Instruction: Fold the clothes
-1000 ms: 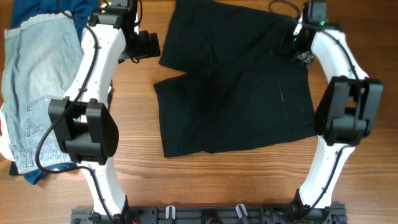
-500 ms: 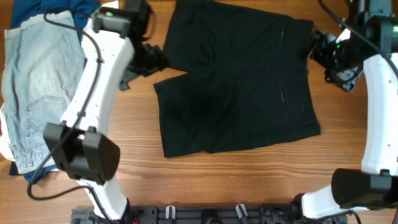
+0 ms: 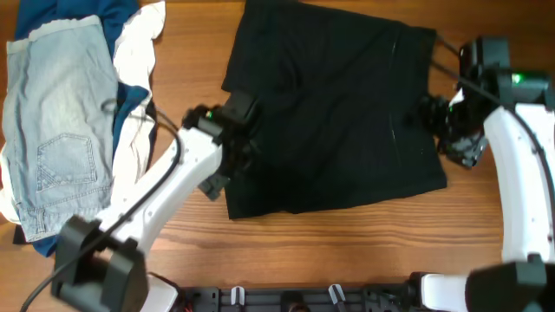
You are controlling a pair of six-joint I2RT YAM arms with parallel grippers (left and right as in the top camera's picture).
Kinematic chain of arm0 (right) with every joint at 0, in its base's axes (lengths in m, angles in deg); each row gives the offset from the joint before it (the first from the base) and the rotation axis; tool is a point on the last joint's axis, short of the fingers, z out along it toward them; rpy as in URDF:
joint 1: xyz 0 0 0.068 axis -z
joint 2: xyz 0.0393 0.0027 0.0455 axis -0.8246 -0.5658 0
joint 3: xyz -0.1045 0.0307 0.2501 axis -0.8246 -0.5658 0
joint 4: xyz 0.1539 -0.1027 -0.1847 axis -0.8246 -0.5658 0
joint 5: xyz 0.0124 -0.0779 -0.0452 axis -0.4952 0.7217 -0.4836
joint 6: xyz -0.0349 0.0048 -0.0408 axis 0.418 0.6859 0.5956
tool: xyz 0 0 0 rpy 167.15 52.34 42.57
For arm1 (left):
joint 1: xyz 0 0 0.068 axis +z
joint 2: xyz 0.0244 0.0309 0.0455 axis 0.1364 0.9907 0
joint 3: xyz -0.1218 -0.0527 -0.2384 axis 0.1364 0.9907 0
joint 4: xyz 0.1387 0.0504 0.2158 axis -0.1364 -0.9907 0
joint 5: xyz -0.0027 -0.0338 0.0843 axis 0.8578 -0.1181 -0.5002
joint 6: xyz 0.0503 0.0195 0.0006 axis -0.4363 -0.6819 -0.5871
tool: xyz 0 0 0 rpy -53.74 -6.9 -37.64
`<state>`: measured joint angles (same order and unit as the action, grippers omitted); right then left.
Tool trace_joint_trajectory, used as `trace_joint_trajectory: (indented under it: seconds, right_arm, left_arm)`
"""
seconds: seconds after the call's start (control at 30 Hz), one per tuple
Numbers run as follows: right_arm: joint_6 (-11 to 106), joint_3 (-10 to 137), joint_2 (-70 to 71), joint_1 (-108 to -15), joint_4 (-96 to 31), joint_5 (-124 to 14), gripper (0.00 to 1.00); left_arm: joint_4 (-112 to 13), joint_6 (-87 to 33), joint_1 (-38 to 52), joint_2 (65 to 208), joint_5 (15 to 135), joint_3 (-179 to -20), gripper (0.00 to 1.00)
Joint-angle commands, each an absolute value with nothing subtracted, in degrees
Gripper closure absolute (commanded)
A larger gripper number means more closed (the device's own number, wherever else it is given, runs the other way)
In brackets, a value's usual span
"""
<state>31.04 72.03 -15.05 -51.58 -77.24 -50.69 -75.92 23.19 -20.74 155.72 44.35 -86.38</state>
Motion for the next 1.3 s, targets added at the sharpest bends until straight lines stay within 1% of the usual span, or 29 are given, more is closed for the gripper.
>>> trace_joint_trajectory:
  seconds: [0.0, 0.17, 0.3, 0.37, 0.4, 0.47, 0.57, 0.6, 0.63, 0.7, 0.9, 0.97, 1.03, 1.13, 1.23, 1.27]
  right_arm:
    - [31.28, 63.83, -10.61, -51.4, -73.22, -50.54, 0.0]
    - [31.24, 57.65, -10.57, -51.4, -69.15, -50.56, 0.0]
    - [31.26, 57.1, -10.57, -51.4, -68.5, -50.52, 0.0]
    - [31.24, 57.1, -10.57, -51.4, -68.19, -50.54, 0.0]
    - [31.24, 57.1, -10.57, -51.4, -68.04, -50.52, 0.0]
    - [31.22, 57.1, -10.57, -51.4, -67.73, -50.54, 0.0]
    - [31.2, 57.1, -10.57, -51.4, -67.73, -50.56, 0.0]
    - [31.15, 57.1, -10.57, -51.4, -67.73, -50.56, 0.0]
    - [31.13, 57.1, -10.57, -51.4, -67.69, -50.56, 0.0]
    - [31.09, 57.1, -10.57, -51.4, -67.6, -50.56, 0.01]
    - [31.06, 57.1, -10.57, -51.55, -66.66, -50.61, 0.0]
    - [31.06, 57.1, -10.59, -51.58, -66.38, -50.82, 0.01]
    - [31.09, 57.1, -10.63, -51.58, -65.55, -51.0, 0.01]
    - [31.28, 57.1, -10.63, -51.58, -64.48, -51.0, 0.01]
    - [31.3, 57.1, -10.63, -51.58, -64.56, -51.0, 0.02]
    - [31.28, 57.08, -10.63, -51.58, -65.0, -51.0, 0.04]
  left_arm:
    - [-68.23, 29.6, -20.91, 151.46, 51.21, -75.19, 0.0]
    - [-63.05, 30.73, -21.0, 151.57, 56.15, -70.34, 0.0]
    - [-62.94, 30.73, -21.28, 151.66, 56.79, -69.12, 0.0]
    - [-60.97, 30.73, -21.28, 151.66, 58.53, -67.39, 0.0]
    - [-59.79, 30.73, -21.31, 151.66, 59.67, -66.4, 0.02]
    - [-58.61, 30.71, -21.31, 151.68, 61.75, -64.22, 0.09]
    - [-58.33, 30.69, -21.28, 151.68, 59.91, -62.06, 0.14]
    - [-58.15, 30.69, -21.28, 151.68, 58.49, -62.06, 0.2]
    - [-57.69, 30.69, -21.28, 151.68, 57.64, -62.06, 0.24]
    - [-57.04, 30.65, -21.28, 151.68, 56.79, -62.06, 0.3]
    - [-55.2, 30.43, -21.13, 152.84, 56.22, -61.68, 0.32]
    - [-54.74, 29.84, -20.61, 153.19, 56.44, -61.68, 0.36]
    - [-54.41, 25.12, -18.14, 153.16, 56.17, -61.68, 0.42]
    - [-55.05, 19.76, -13.17, 153.19, 56.3, -61.68, 0.55]
    - [-55.77, 19.5, -12.23, 153.23, 57.09, -61.68, 0.75]
    - [-55.44, 19.52, -12.78, 153.32, 57.05, -61.68, 0.78]
